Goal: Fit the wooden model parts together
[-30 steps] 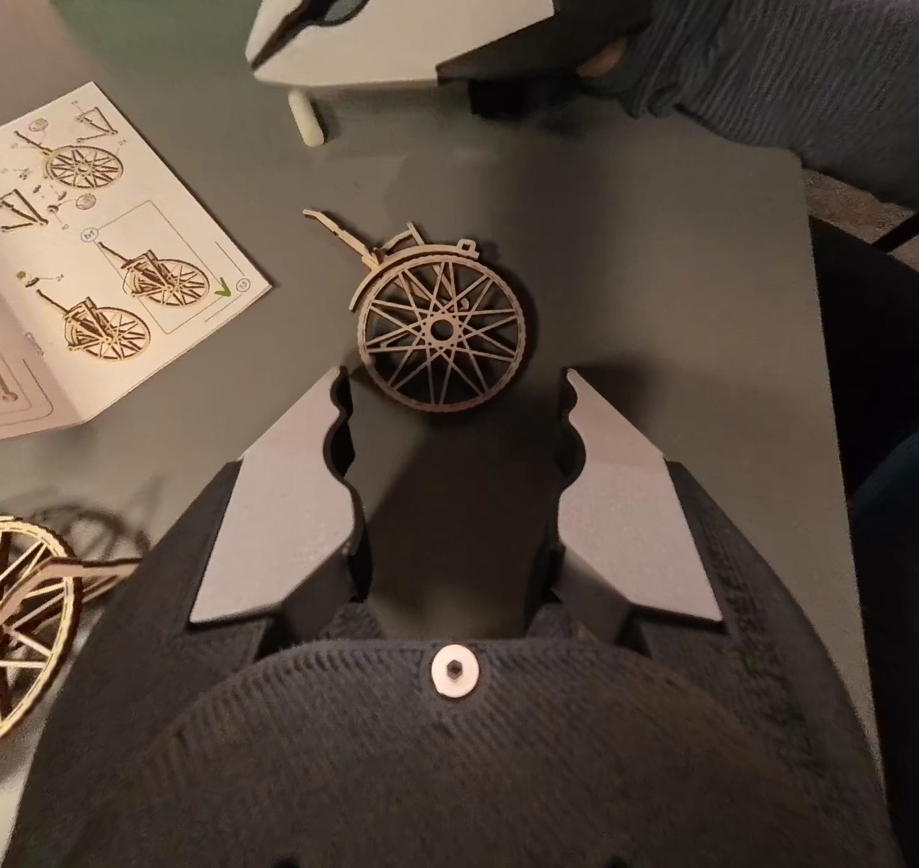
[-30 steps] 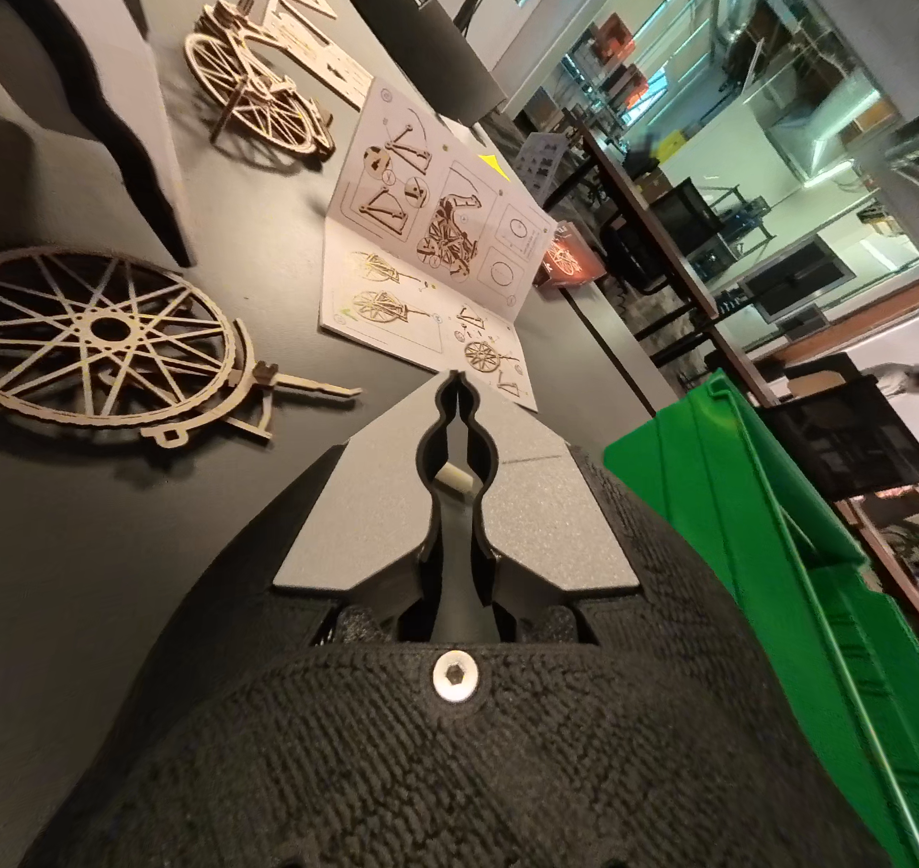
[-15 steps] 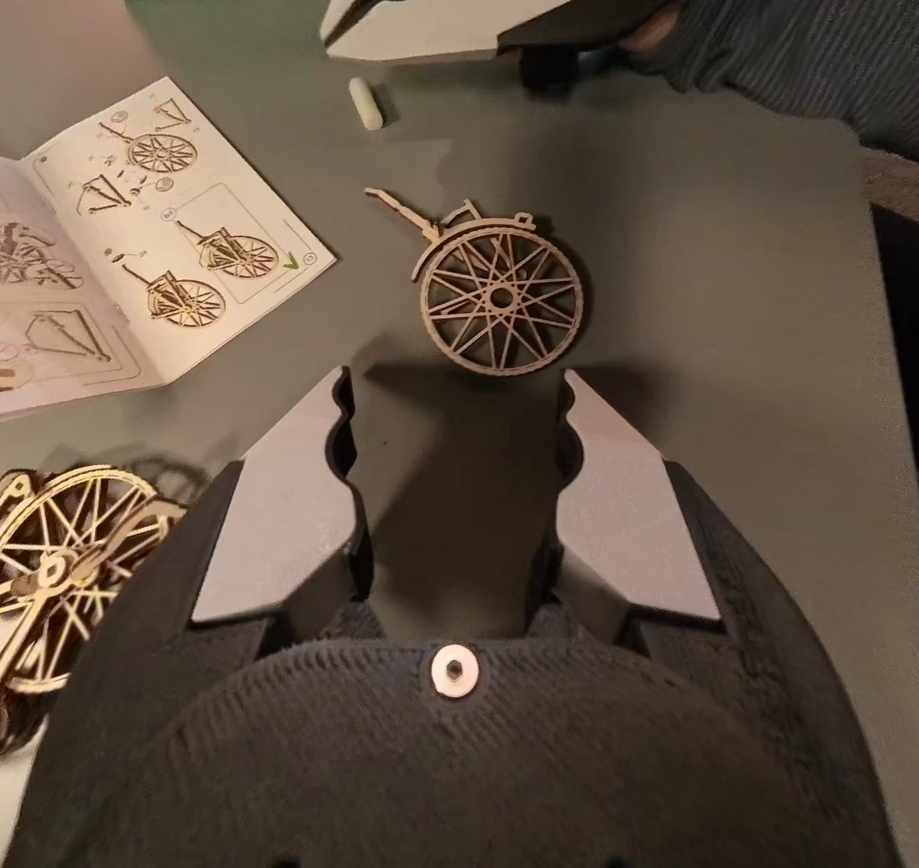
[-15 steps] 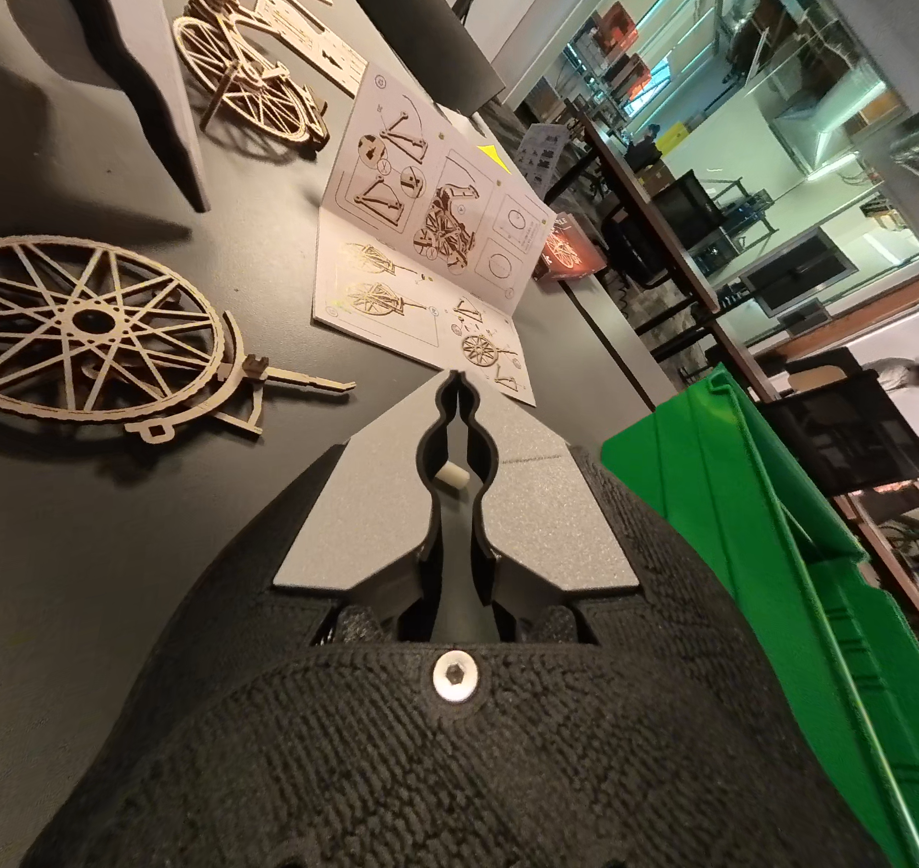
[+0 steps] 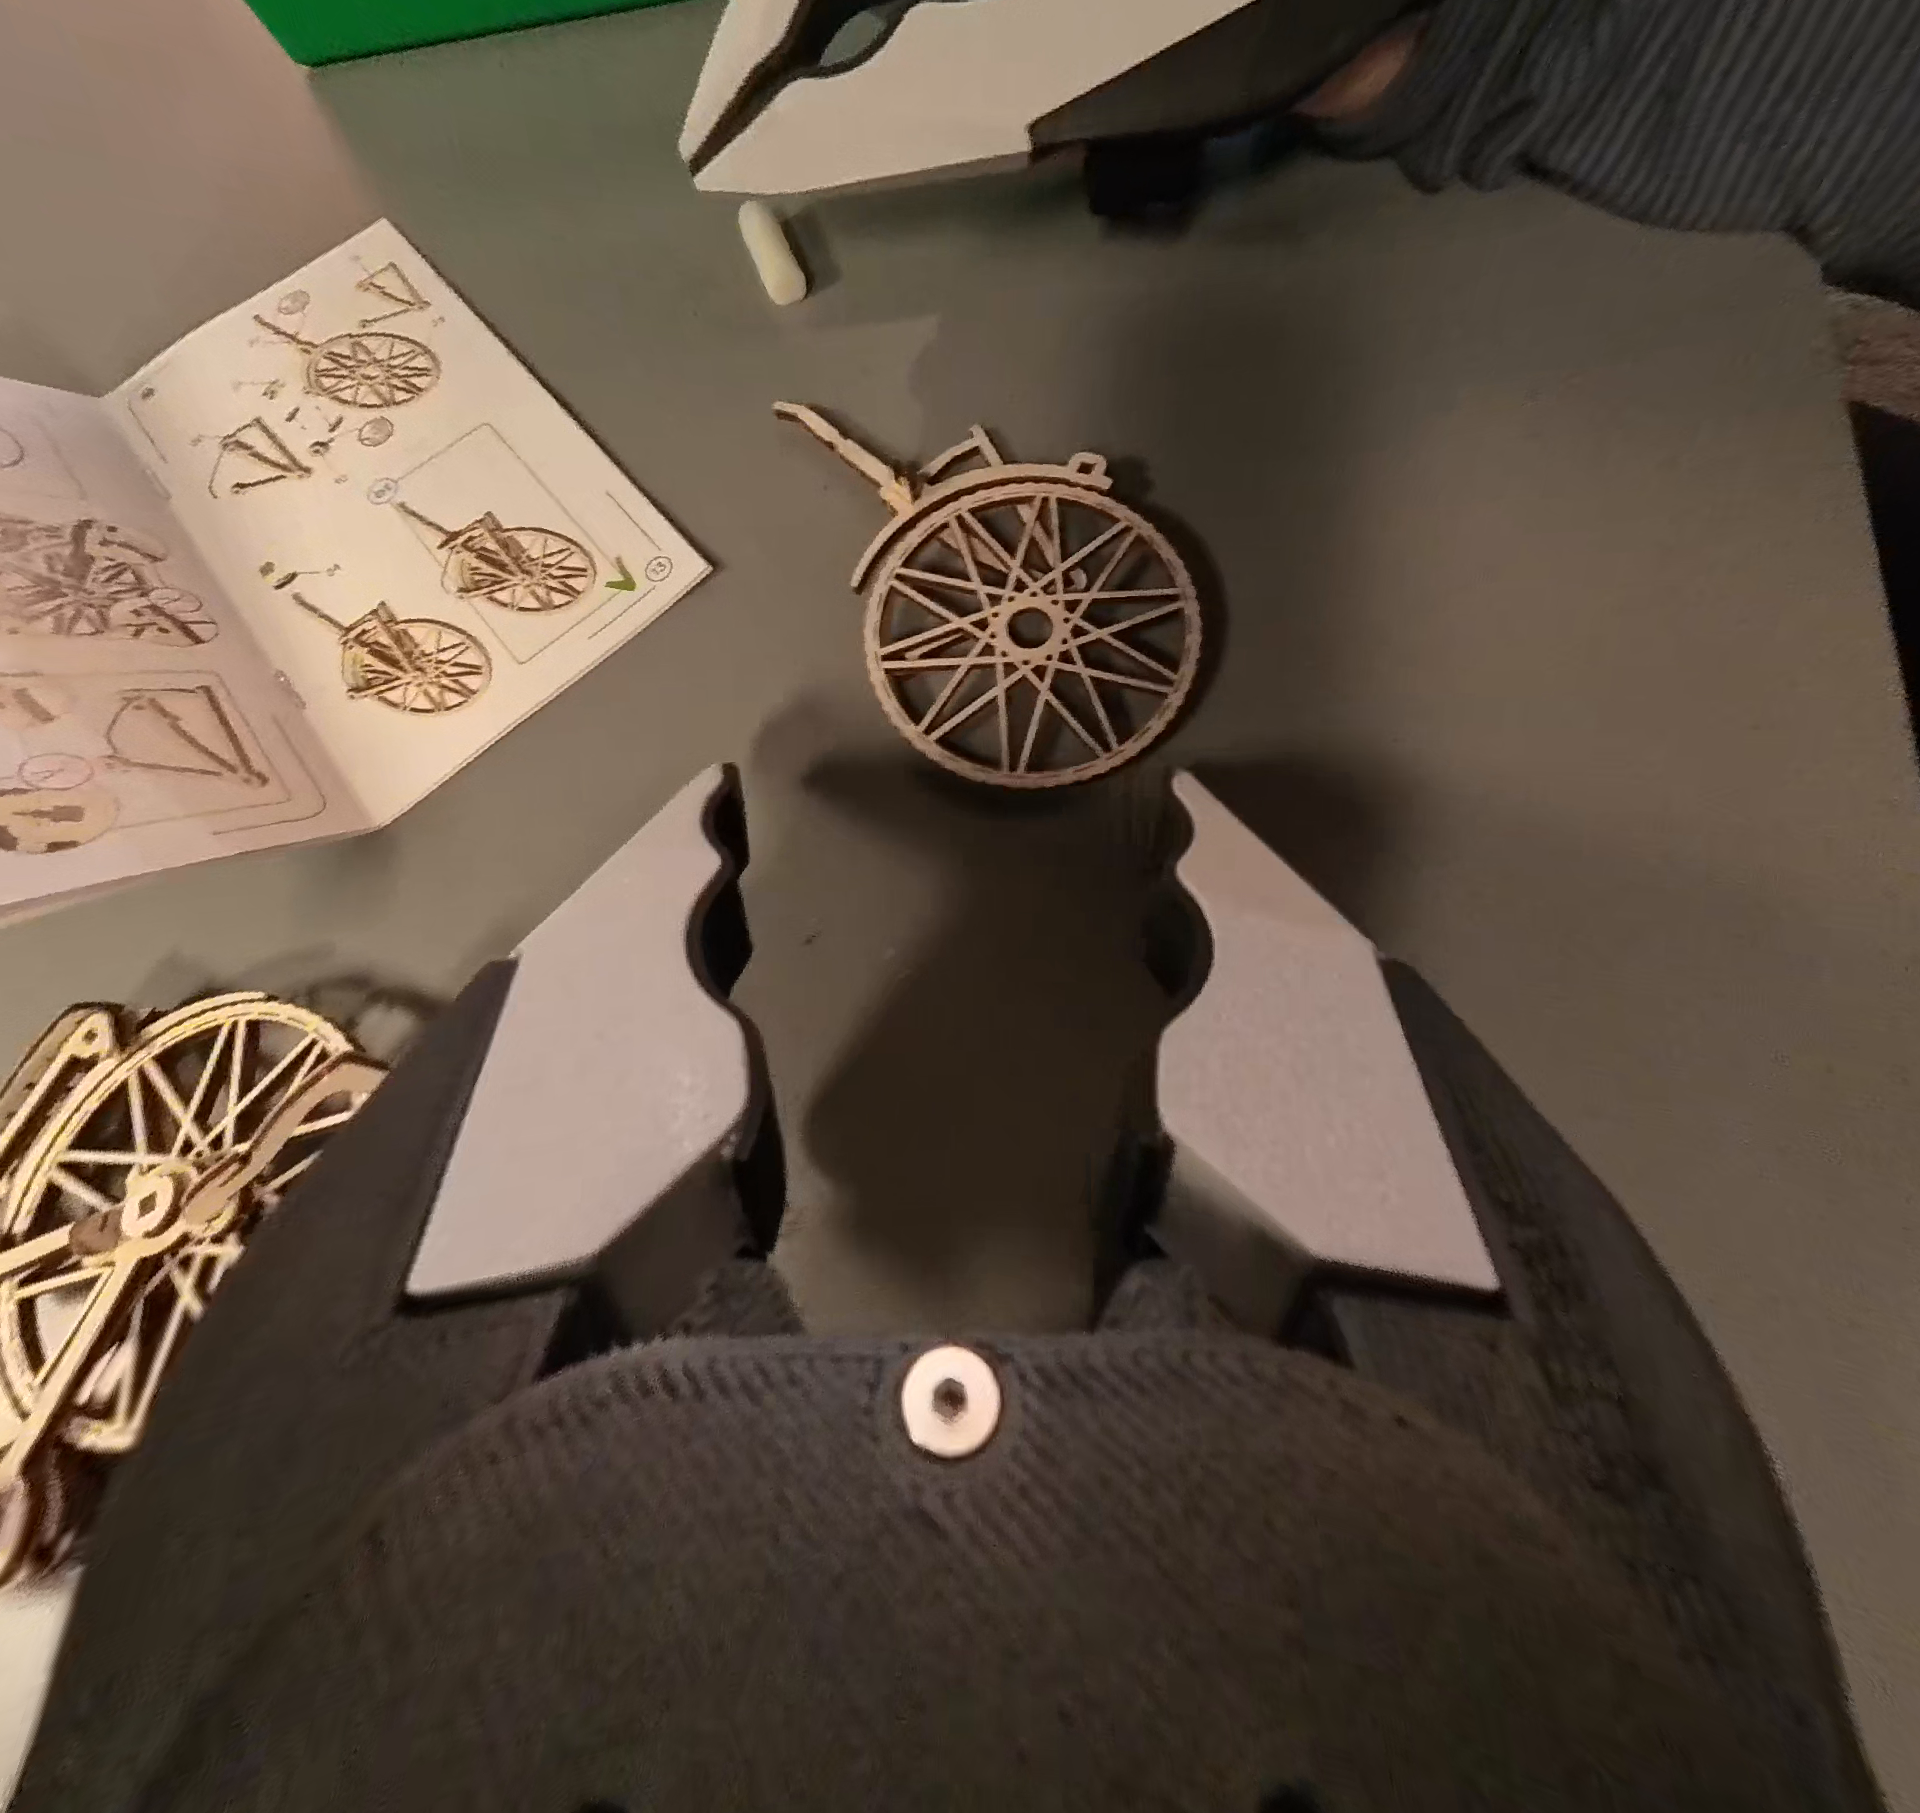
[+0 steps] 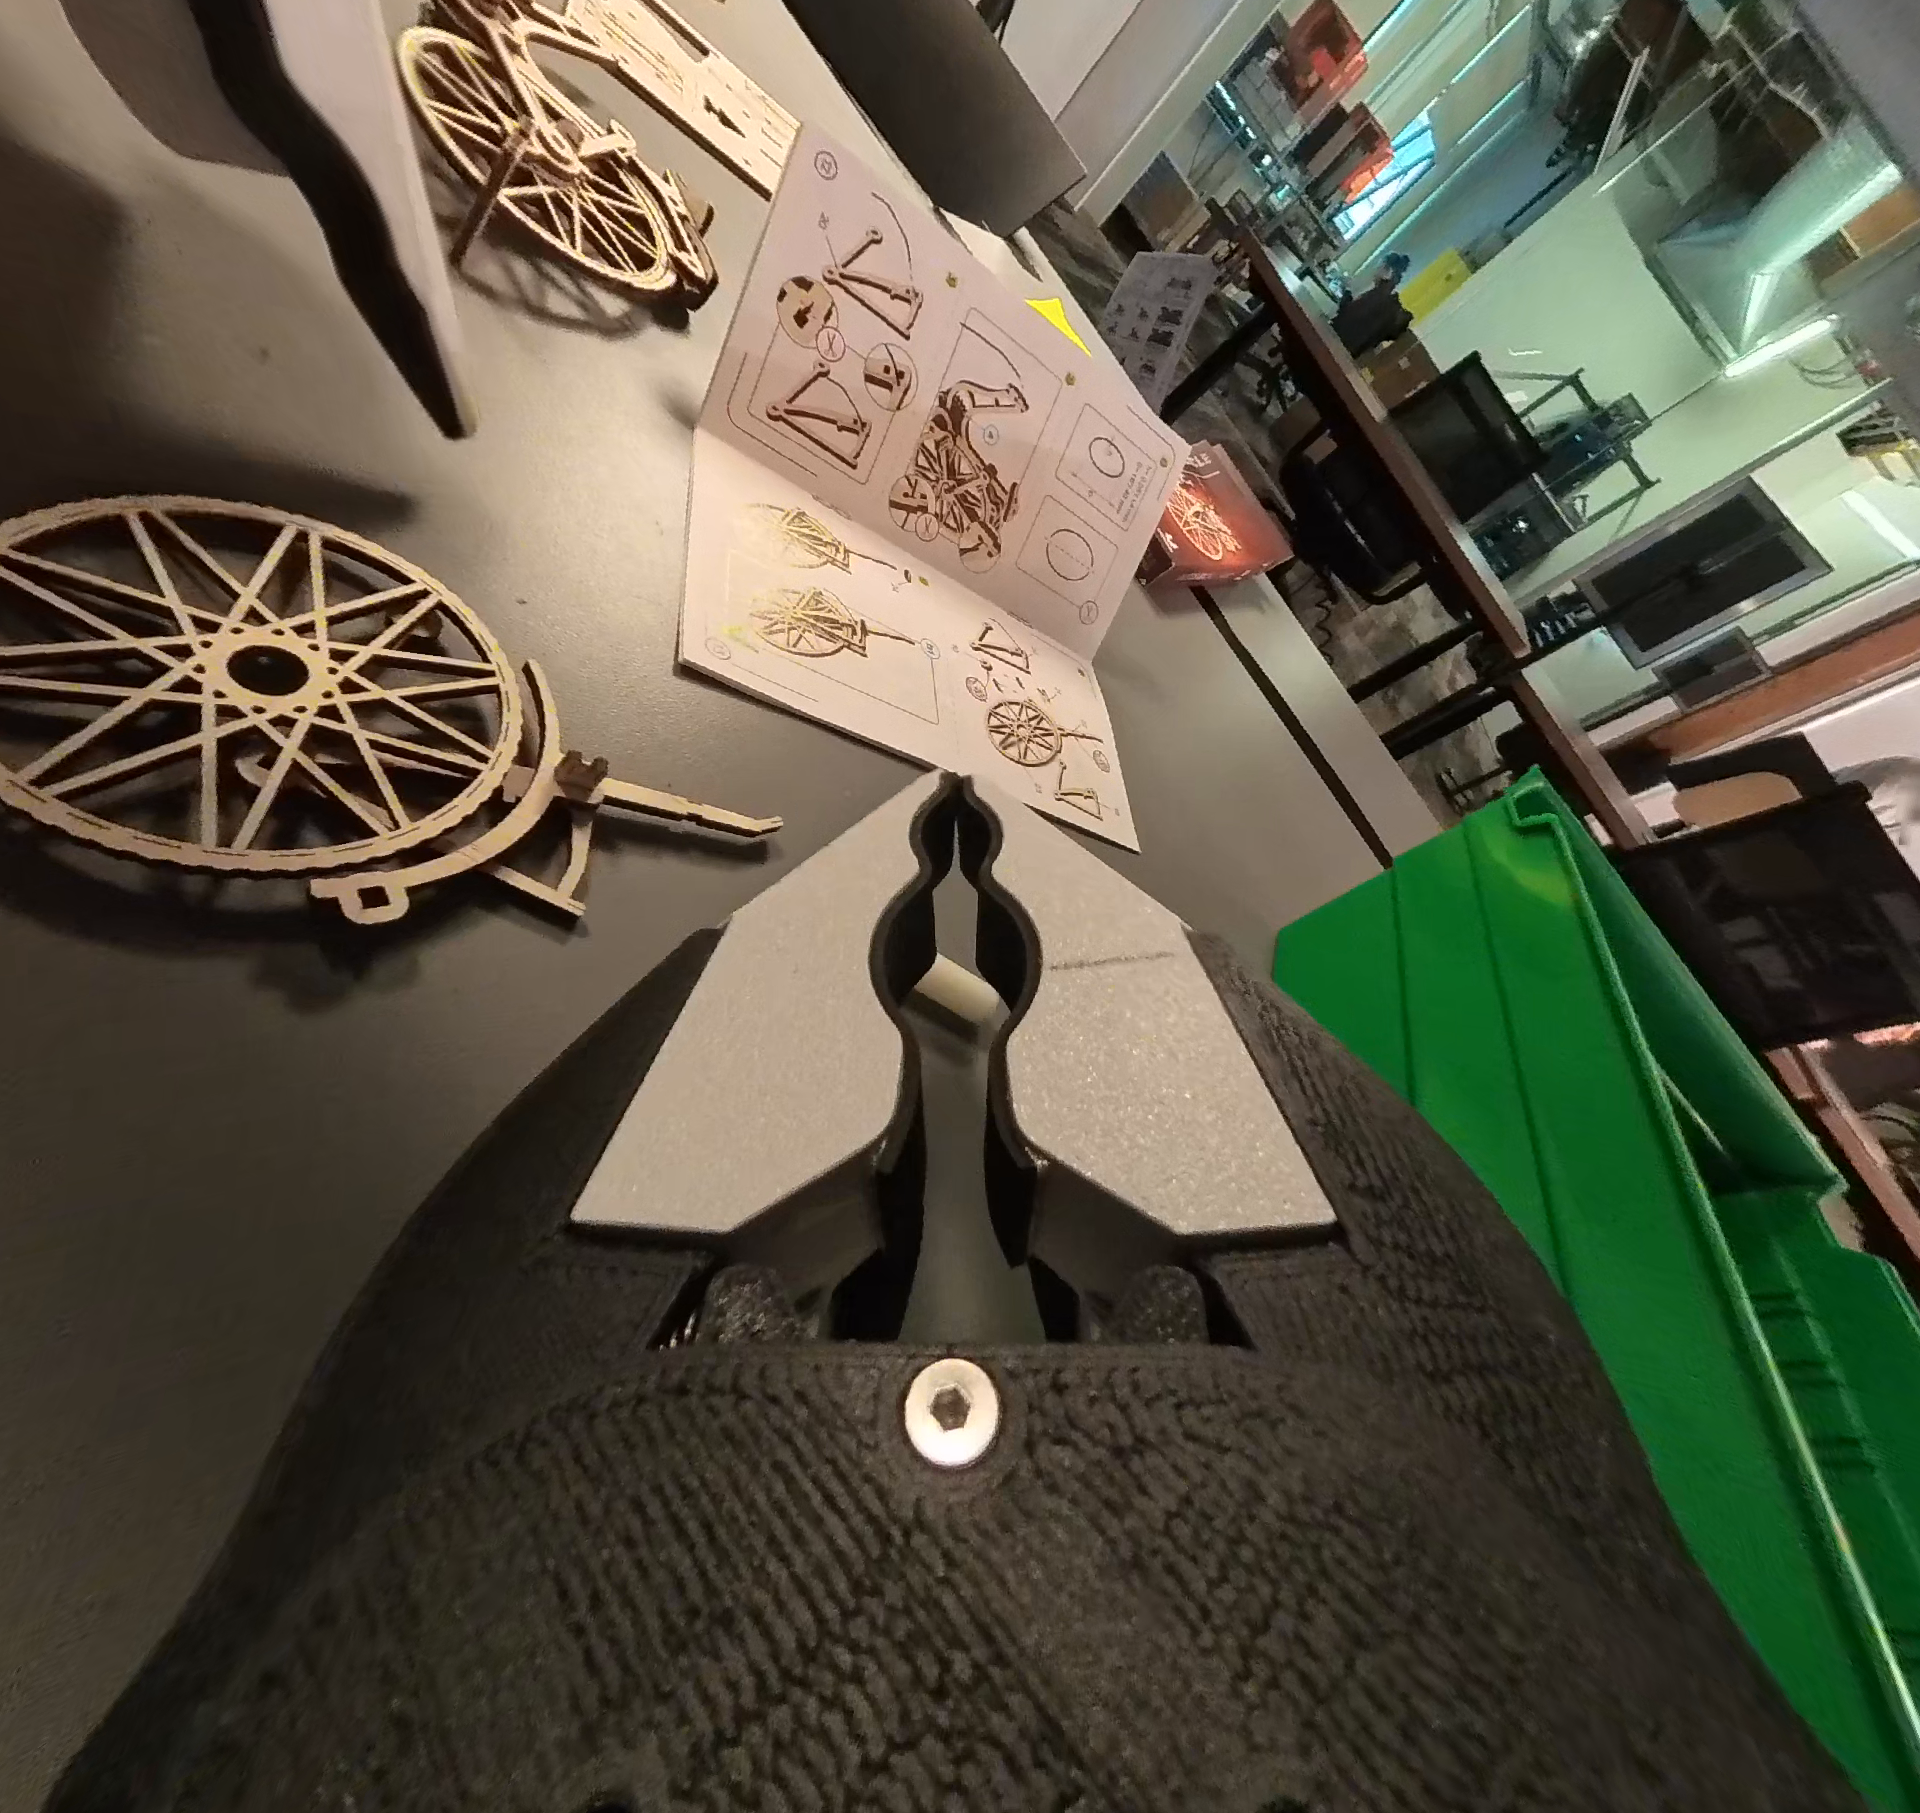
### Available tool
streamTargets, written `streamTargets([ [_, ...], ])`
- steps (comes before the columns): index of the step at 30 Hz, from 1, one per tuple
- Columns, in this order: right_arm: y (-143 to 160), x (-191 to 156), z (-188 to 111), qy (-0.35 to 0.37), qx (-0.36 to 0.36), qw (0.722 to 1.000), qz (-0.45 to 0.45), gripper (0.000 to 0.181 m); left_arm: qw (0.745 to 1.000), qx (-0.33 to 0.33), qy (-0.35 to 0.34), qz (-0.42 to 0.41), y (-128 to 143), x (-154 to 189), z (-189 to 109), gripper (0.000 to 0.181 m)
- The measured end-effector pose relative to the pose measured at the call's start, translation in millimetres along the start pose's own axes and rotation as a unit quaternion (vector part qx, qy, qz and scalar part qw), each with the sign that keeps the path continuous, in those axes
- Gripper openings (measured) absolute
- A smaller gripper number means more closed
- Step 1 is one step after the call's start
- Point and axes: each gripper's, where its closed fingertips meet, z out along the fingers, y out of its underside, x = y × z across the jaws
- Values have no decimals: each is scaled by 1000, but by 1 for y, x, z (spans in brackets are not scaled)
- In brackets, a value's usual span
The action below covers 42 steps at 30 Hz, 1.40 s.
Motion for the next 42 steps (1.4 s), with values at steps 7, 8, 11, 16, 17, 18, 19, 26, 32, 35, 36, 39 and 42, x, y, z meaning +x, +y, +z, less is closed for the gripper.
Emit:
streamTargets([
  [7,6,-17,-2,-74,-25,997,29,0,1000,-6,30,-3,-13,20,16,86],
  [8,6,-19,-4,-82,-28,996,33,0,1000,-7,29,-7,-13,20,18,86],
  [11,7,-26,-7,-110,-34,992,44,0,999,-14,35,-30,-12,17,19,85],
  [16,11,-35,-14,-154,-46,985,67,0,999,-11,40,-26,-13,19,19,73],
  [17,10,-37,-16,-162,-44,983,72,0,999,-11,40,-26,-13,19,19,70],
  [18,9,-37,-17,-167,-42,982,77,0,999,-11,41,-28,-13,19,19,67],
  [19,9,-37,-18,-171,-41,981,81,0,998,-11,44,-31,-12,19,19,64],
  [26,14,-40,-14,-169,-58,981,70,0,998,-11,45,-33,-12,19,19,64],
  [32,19,-37,-10,-142,-70,987,35,0,998,-11,45,-33,-12,19,19,64],
  [35,20,-36,-9,-137,-70,988,31,0,998,-11,45,-33,-12,19,19,63],
  [36,20,-35,-9,-136,-70,988,29,0,998,-11,45,-33,-12,19,19,63],
  [39,20,-35,-9,-135,-69,988,28,0,998,-11,45,-33,-12,19,19,63],
  [42,20,-36,-9,-136,-69,988,27,0,998,-11,45,-34,-12,18,19,63],
])
